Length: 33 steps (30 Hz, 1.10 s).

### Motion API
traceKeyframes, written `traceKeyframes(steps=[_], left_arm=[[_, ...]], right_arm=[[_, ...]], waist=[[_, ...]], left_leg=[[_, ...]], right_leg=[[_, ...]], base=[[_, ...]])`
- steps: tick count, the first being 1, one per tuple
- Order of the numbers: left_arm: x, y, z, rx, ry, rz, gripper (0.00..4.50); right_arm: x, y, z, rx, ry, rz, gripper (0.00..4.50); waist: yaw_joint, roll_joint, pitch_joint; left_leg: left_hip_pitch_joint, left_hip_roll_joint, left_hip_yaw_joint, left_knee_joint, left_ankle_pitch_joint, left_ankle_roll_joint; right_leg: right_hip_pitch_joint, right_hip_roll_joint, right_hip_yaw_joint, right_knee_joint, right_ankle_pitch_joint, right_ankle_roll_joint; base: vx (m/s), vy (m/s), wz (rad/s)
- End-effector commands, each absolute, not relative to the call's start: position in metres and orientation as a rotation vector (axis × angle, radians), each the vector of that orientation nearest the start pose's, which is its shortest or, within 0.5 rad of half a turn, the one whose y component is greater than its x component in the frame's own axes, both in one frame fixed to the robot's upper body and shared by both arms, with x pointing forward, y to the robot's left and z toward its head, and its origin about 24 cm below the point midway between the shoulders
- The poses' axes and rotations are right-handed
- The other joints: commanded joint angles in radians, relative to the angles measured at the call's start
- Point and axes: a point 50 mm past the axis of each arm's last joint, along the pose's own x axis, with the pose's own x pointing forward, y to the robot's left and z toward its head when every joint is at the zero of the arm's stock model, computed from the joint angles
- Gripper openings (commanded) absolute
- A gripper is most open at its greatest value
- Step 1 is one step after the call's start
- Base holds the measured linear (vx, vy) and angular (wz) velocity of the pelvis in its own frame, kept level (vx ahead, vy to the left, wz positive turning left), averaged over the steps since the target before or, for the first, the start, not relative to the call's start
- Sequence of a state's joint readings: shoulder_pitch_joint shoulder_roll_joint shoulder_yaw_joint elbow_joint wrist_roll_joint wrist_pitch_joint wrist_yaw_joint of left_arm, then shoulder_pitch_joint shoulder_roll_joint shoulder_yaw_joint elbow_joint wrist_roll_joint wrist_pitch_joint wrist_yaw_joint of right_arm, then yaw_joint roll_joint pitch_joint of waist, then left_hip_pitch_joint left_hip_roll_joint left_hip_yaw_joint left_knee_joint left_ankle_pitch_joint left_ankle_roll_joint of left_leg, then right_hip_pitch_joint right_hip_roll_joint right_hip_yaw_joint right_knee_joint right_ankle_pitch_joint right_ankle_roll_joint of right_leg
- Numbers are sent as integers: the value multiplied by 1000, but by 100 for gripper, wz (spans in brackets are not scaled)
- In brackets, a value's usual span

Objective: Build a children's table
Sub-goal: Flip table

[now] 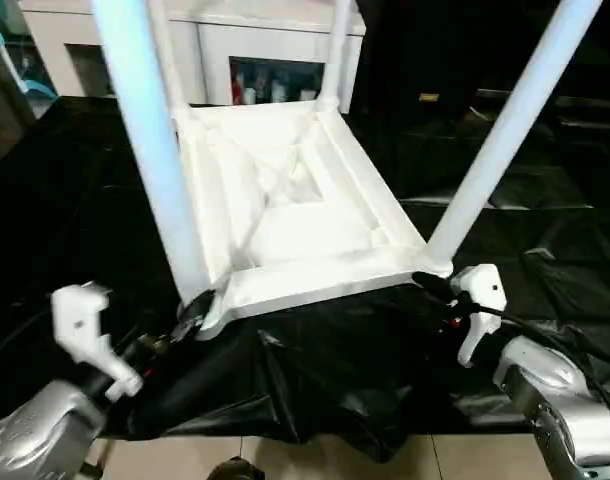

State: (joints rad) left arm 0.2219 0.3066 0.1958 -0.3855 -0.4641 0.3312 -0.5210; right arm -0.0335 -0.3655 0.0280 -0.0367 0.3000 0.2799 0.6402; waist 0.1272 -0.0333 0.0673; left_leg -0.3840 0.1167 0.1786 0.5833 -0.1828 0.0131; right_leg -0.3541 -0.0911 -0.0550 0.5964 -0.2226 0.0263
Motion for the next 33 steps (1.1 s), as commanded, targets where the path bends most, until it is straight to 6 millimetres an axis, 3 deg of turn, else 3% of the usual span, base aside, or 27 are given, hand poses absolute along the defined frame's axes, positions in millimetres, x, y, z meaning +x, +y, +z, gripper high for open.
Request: traceKeyframes(steps=[1, 4, 5, 6, 8, 12, 15, 19, 20, 22, 23, 24, 25, 27, 29, 30, 31, 32, 33], left_arm=[[209, 202, 73, -119, 89, -452, 448], [219, 192, 72, -123, 75, -448, 448], [224, 191, 68, -92, 93, -423, 448], [224, 191, 68, -92, 93, -423, 448], [233, 190, 57, -34, 164, -343, 448], [235, 194, 54, -37, 170, -213, 448], [231, 198, 57, -57, 135, -119, 431], [229, 203, 60, -76, 94, -20, 395], [229, 204, 61, -84, 76, 19, 395], [230, 203, 62, -98, 56, 39, 366], [231, 203, 62, -110, 51, 53, 366], [232, 201, 63, -114, 46, 63, 358], [234, 200, 63, -121, 38, 80, 354], [237, 197, 63, -144, 31, 81, 339], [239, 193, 64, -158, 23, 64, 315], [240, 190, 64, -171, 16, 46, 315], [240, 190, 64, -171, 18, 43, 306], [242, 187, 62, -166, 33, 27, 294], [242, 187, 62, -166, 33, 27, 294]], right_arm=[[250, -180, 48, -18, 233, 678, 450], [252, -177, 47, -19, 234, 692, 450], [253, -175, 47, -14, 232, 701, 450], [253, -175, 47, -14, 232, 701, 450], [256, -166, 50, 1, 218, 735, 450], [260, -160, 52, 23, 200, 750, 450], [259, -156, 52, 38, 195, 776, 450], [256, -153, 52, 70, 189, 822, 450], [253, -150, 51, 82, 186, 854, 450], [251, -149, 51, 97, 189, 875, 450], [250, -149, 50, 105, 191, 886, 450], [248, -148, 49, 114, 195, 897, 450], [246, -148, 48, 121, 200, 907, 450], [244, -147, 47, 123, 202, 910, 450], [242, -147, 45, 132, 206, 913, 450], [240, -148, 45, 127, 208, 913, 450], [240, -148, 45, 128, 208, 912, 450], [239, -148, 44, 131, 210, 907, 450], [239, -148, 44, 131, 210, 907, 450]], waist=[[-9, -1, -36], [-18, -1, -36], [-25, -19, -35], [-23, -13, -34], [-28, -12, -36], [-33, -23, -35], [-29, -22, -34], [-26, -25, -30], [-24, -18, -33], [-24, -22, -32], [-22, -15, -35], [-22, -18, -35], [-21, -1, -39], [-21, -6, -38], [-17, 10, -40], [-17, 2, -40], [-15, 4, -41], [-18, 15, -41], [-18, 12, -41]], left_leg=[[28, 117, -53, -101, -339, -43], [26, 119, -56, -101, -336, -49], [24, 119, -53, -99, -324, -42], [22, 119, -55, -100, -318, -37], [24, 119, -54, -96, -294, -29], [22, 120, -54, -92, -264, -11], [22, 123, -54, -88, -238, 10], [20, 124, -54, -88, -251, 25], [20, 124, -56, -88, -259, 21], [20, 125, -57, -88, -266, 19], [22, 126, -58, -88, -266, 14], [21, 126, -58, -88, -264, 13], [23, 126, -59, -88, -275, -1], [22, 126, -59, -88, -277, -3], [21, 124, -61, -88, -304, -15], [21, 124, -60, -88, -310, -17], [21, 125, -60, -88, -307, -16], [22, 123, -59, -87, -313, -22], [21, 123, -60, -87, -314, -23]], right_leg=[[1, -79, 59, -73, -183, -144], [4, -79, 57, -71, -169, -151], [5, -80, 56, -72, -149, -163], [6, -82, 57, -69, -152, -163], [6, -80, 56, -67, -129, -171], [10, -84, 55, -64, -93, -193], [12, -86, 54, -62, -59, -218], [13, -85, 53, -66, -88, -218], [15, -86, 53, -65, -89, -217], [15, -86, 53, -67, -87, -214], [15, -85, 53, -66, -73, -215], [15, -85, 53, -65, -65, -216], [15, -81, 52, -62, -41, -218], [16, -81, 52, -63, -39, -219], [17, -84, 52, -64, -61, -219], [18, -84, 53, -66, -68, -214], [17, -85, 53, -66, -68, -214], [15, -81, 53, -67, -66, -211], [15, -81, 53, -66, -66, -211]], base=[[0, 0, 0], [0, 0, 0], [0, 0, 0], [0, 0, 0], [0, 0, 0], [0, 0, 0], [0, 0, 0], [0, 0, 0], [0, 0, 0], [0, 0, 0], [0, 0, 0], [0, 0, 0], [0, 0, 0], [0, 0, 0], [0, 0, 0], [0, 0, 0], [0, 0, 0], [0, 0, 0], [0, 0, 0]])
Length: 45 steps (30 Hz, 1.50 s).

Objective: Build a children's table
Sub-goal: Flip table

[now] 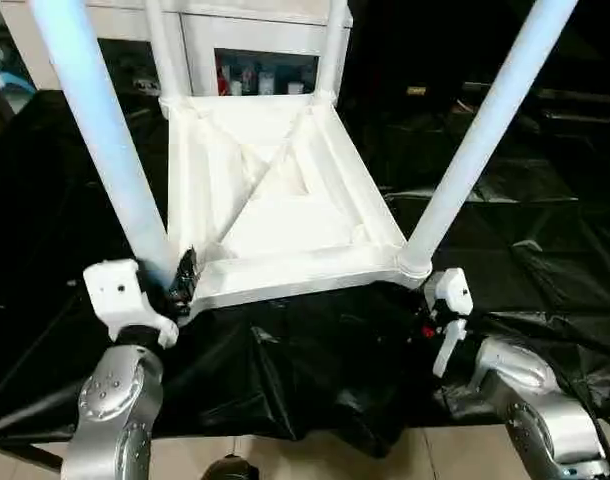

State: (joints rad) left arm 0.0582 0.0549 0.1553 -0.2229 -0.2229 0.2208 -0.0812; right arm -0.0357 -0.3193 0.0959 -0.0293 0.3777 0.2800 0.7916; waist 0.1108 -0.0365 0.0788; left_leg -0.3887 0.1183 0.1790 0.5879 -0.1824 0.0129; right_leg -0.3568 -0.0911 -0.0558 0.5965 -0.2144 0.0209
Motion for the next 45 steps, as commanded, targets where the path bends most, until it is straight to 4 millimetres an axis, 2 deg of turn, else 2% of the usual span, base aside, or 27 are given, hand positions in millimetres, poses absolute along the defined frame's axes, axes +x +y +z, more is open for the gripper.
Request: traceKeyframes(steps=[1, 5, 6, 7, 9, 10, 11, 13, 15, 16, 18, 19, 21, 22, 24, 25, 27, 33, 34, 38, 42, 45], left_arm=[[243, 185, 61, -173, 35, 16, 281], [248, 182, 63, -238, 14, 2, 252], [249, 181, 64, -252, 9, 0, 246], [250, 181, 65, -268, 4, -6, 244], [251, 180, 65, -289, 1, -15, 242], [252, 179, 67, -319, -9, -23, 242], [254, 175, 71, -427, -37, -44, 242], [256, 168, 78, -518, -71, -101, 242], [256, 163, 81, -571, -88, -142, 242], [257, 162, 82, -588, -93, -154, 242], [258, 159, 83, -594, -90, -172, 242], [261, 154, 85, -610, -94, -199, 241], [262, 152, 86, -623, -99, -203, 239], [264, 149, 87, -632, -104, -208, 236], [264, 148, 87, -635, -100, -211, 235], [265, 147, 87, -638, -98, -217, 235], [265, 145, 87, -643, -94, -224, 234], [266, 143, 87, -650, -95, -229, 234], [265, 143, 87, -650, -94, -229, 234], [262, 143, 85, -649, -90, -230, 234], [261, 143, 85, -650, -90, -234, 234], [261, 143, 85, -646, -88, -241, 234]], right_arm=[[238, -148, 44, 138, 212, 899, 450], [231, -149, 43, 171, 232, 931, 450], [230, -149, 42, 174, 237, 935, 450], [230, -148, 42, 173, 238, 934, 450], [230, -148, 42, 174, 238, 930, 450], [231, -148, 41, 182, 238, 925, 450], [234, -147, 41, 212, 242, 915, 450], [238, -144, 39, 244, 252, 888, 450], [241, -142, 37, 266, 265, 853, 450], [242, -142, 36, 273, 270, 843, 450], [244, -139, 35, 287, 281, 817, 450], [247, -132, 33, 321, 297, 771, 450], [248, -129, 34, 350, 295, 758, 450], [249, -125, 38, 418, 273, 747, 450], [250, -123, 41, 457, 258, 747, 450], [251, -121, 44, 504, 242, 747, 450], [254, -118, 49, 576, 220, 748, 450], [272, -118, 48, 693, 238, 608, 450], [280, -118, 51, 775, 225, 573, 450], [293, -114, 58, 889, 197, 562, 450], [304, -109, 61, 924, 192, 551, 450], [311, -103, 67, 966, 170, 596, 450]], waist=[[-2, 18, -53], [1, 13, -52], [3, 19, -52], [3, 20, -53], [0, 14, -52], [-1, 7, -48], [1, 5, -47], [1, 10, -48], [2, 9, -54], [8, 12, -57], [8, 12, -59], [6, 18, -61], [5, 17, -60], [5, 23, -58], [5, 22, -57], [4, 23, -56], [2, 23, -56], [-2, 24, -58], [-1, 23, -60], [-4, 16, -59], [-4, 18, -62], [-2, 20, -65]], left_leg=[[26, 120, -60, -91, -315, -23], [25, 121, -58, -89, -296, -1], [26, 121, -58, -89, -293, 2], [25, 123, -58, -89, -288, 4], [23, 122, -58, -90, -293, 4], [21, 121, -57, -91, -297, 8], [24, 121, -56, -90, -300, 11], [23, 120, -57, -89, -294, 9], [22, 117, -55, -85, -259, 11], [23, 120, -52, -80, -202, 22], [21, 119, -51, -77, -182, 28], [19, 118, -52, -77, -144, 40], [17, 117, -50, -77, -146, 49], [17, 119, -52, -81, -194, 35], [20, 120, -51, -83, -215, 29], [19, 121, -53, -86, -244, 9], [21, 122, -54, -88, -255, -5], [20, 118, -51, -87, -212, -22], [21, 118, -51, -86, -196, -21], [18, 117, -47, -85, -185, -7], [20, 116, -45, -83, -154, -10], [20, 116, -44, -80, -133, -4]], right_leg=[[18, -81, 54, -67, -74, -204], [19, -85, 55, -67, -94, -207], [18, -85, 55, -67, -93, -208], [17, -84, 55, -67, -86, -206], [17, -84, 53, -67, -102, -207], [16, -85, 54, -70, -119, -205], [14, -89, 55, -73, -164, -207], [11, -88, 54, -72, -175, -210], [10, -89, 54, -67, -148, -223], [6, -84, 53, -58, -64, -237], [8, -83, 52, -54, -31, -240], [9, -75, 48, -47, 38, -242], [11, -80, 49, -47, 46, -247], [12, -84, 49, -52, -3, -240], [11, -84, 50, -56, -24, -234], [12, -85, 51, -57, -56, -221], [12, -83, 51, -58, -64, -208], [9, -84, 50, -52, -35, -210], [10, -82, 49, -49, -11, -209], [12, -86, 48, -48, -18, -214], [11, -82, 47, -46, 1, -207], [13, -84, 46, -43, 26, -215]], base=[[0, 0, 0], [0, 0, 0], [0, 0, 0], [0, 0, 0], [0, 0, 0], [0, 0, 0], [0, 0, 0], [0, 0, 0], [0, 0, 0], [0, 0, 0], [0, 0, 0], [0, 0, 0], [0, 0, 0], [0, 0, 0], [0, 0, 0], [0, 0, 0], [0, 0, 0], [0, 0, 0], [0, 0, 0], [0, 0, 0], [0, 0, 0], [0, 0, 0]])
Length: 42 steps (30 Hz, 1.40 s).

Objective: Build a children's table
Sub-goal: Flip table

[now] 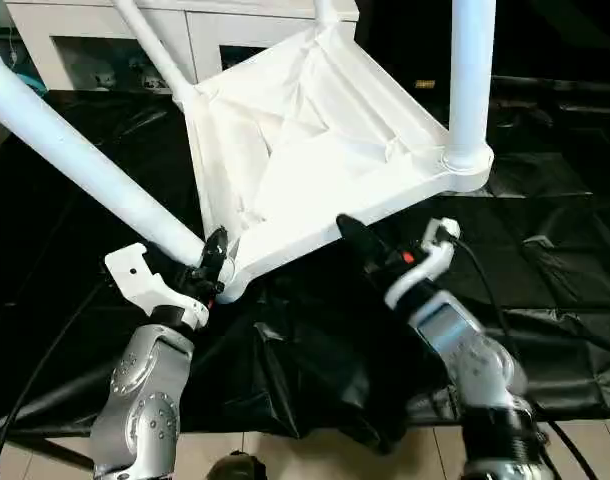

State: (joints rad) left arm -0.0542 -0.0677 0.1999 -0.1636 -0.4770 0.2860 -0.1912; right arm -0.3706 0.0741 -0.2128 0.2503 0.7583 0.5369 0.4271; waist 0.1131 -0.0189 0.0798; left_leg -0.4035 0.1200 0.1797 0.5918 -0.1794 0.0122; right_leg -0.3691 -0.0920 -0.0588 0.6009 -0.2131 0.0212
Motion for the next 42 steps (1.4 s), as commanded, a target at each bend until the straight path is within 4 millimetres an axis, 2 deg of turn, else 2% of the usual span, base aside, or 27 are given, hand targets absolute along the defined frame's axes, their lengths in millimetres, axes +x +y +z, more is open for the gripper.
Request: traceKeyframes(steps=[1, 7, 11, 19, 20, 24, 26, 30, 31, 35, 42], left_arm=[[261, 143, 85, -642, -88, -246, 234], [259, 139, 85, -639, -75, -280, 234], [256, 133, 84, -636, -59, -326, 234], [249, 128, 83, -642, -39, -361, 234], [248, 127, 83, -644, -38, -364, 234], [247, 126, 82, -648, -31, -370, 234], [246, 125, 81, -648, -25, -374, 234], [246, 126, 81, -642, -19, -378, 234], [245, 126, 80, -639, -18, -379, 234], [245, 127, 79, -625, -13, -375, 234], [246, 127, 75, -576, 8, -375, 234]], right_arm=[[315, -101, 68, 978, 169, 606, 450], [333, -93, 57, 963, 267, 551, 450], [338, -86, 54, 993, 297, 565, 450], [349, -82, 58, 1087, 276, 562, 450], [350, -82, 58, 1090, 273, 562, 423], [352, -82, 59, 1089, 261, 568, 411], [353, -83, 58, 1094, 246, 562, 379], [352, -82, 58, 1085, 242, 587, 360], [352, -82, 57, 1083, 242, 594, 336], [351, -82, 56, 1080, 236, 601, 324], [352, -87, 56, 1082, 220, 584, 254]], waist=[[-4, 5, -68], [-4, 10, -72], [-5, 8, -73], [-11, 3, -69], [-11, 4, -69], [-14, 4, -67], [-16, 4, -67], [-17, 5, -66], [-18, 5, -66], [-18, 4, -67], [-21, 6, -67]], left_leg=[[35, 115, -45, -84, -134, -2], [36, 112, -40, -81, -125, -20], [33, 113, -40, -79, -106, -3], [30, 116, -39, -80, -142, 11], [31, 116, -38, -80, -144, 13], [30, 117, -38, -82, -168, 9], [32, 117, -38, -83, -178, 4], [32, 117, -38, -84, -182, 1], [31, 117, -38, -83, -174, 5], [30, 117, -37, -82, -168, 16], [30, 117, -38, -84, -175, 4]], right_leg=[[26, -82, 47, -45, 34, -217], [27, -82, 45, -41, 48, -241], [30, -82, 45, -36, 91, -248], [31, -88, 47, -40, 29, -267], [30, -87, 47, -41, 19, -266], [28, -84, 48, -43, -14, -262], [26, -83, 47, -43, -22, -262], [25, -83, 47, -44, -22, -259], [26, -83, 47, -42, -9, -261], [26, -84, 47, -43, -10, -265], [25, -82, 46, -43, -22, -264]], base=[[0, 0, 0], [0, 0, 0], [0, 0, 0], [0, 0, 0], [0, 0, 0], [0, 0, 0], [0, 0, 0], [0, 0, 0], [0, 0, 0], [0, 0, 0], [0, 0, 0]])
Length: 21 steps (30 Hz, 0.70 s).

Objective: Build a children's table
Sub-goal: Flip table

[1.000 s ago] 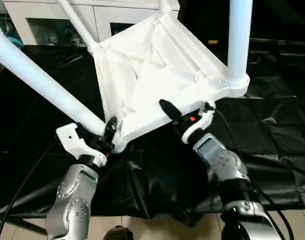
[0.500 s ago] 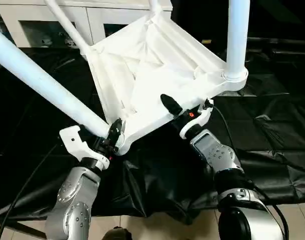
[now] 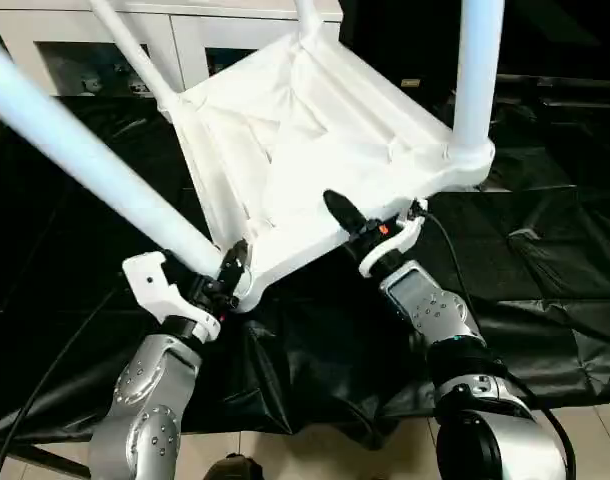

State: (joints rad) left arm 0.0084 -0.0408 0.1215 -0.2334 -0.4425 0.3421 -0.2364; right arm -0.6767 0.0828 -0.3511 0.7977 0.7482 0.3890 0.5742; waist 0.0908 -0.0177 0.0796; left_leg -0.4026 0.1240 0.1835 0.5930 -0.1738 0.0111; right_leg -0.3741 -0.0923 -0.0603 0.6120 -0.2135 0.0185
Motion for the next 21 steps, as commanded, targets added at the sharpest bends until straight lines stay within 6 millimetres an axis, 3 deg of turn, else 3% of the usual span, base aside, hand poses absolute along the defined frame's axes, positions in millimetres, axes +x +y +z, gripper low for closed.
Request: traceKeyframes(steps=[1, 4, 7, 9, 14, 18, 21], left_arm=[[247, 128, 75, -571, 8, -369, 234], [248, 132, 73, -553, 10, -336, 234], [250, 137, 71, -537, 13, -310, 304], [248, 139, 70, -531, 17, -315, 308], [242, 151, 71, -517, 12, -320, 347], [236, 166, 70, -497, 7, -301, 383], [230, 178, 69, -494, 3, -286, 404]], right_arm=[[352, -87, 56, 1082, 219, 583, 249], [353, -89, 57, 1082, 207, 574, 227], [354, -92, 58, 1070, 200, 564, 219], [355, -93, 59, 1050, 193, 565, 213], [356, -96, 62, 1024, 176, 549, 205], [358, -100, 66, 1010, 159, 535, 204], [360, -102, 67, 1000, 149, 528, 204]], waist=[[3, 9, -67], [3, 7, -68], [3, 7, -70], [4, 7, -72], [6, 7, -76], [5, 10, -71], [4, 14, -68]], left_leg=[[30, 113, -42, -85, -177, 4], [31, 113, -39, -83, -170, 8], [30, 114, -32, -80, -155, 8], [30, 114, -31, -78, -139, 9], [31, 113, -26, -69, -68, 51], [31, 113, -23, -72, -106, 52], [32, 115, -25, -78, -145, 24]], right_leg=[[29, -82, 48, -53, -15, -262], [29, -82, 48, -53, 5, -265], [30, -81, 46, -50, 12, -268], [31, -82, 46, -48, 29, -270], [26, -76, 43, -39, 110, -286], [24, -75, 44, -44, 61, -289], [22, -73, 44, -46, 9, -276]], base=[[0, 0, 0], [0, 0, 0], [0, 0, 0], [0, 0, 0], [0, 0, 0], [0, 0, 0], [0, 0, 0]])
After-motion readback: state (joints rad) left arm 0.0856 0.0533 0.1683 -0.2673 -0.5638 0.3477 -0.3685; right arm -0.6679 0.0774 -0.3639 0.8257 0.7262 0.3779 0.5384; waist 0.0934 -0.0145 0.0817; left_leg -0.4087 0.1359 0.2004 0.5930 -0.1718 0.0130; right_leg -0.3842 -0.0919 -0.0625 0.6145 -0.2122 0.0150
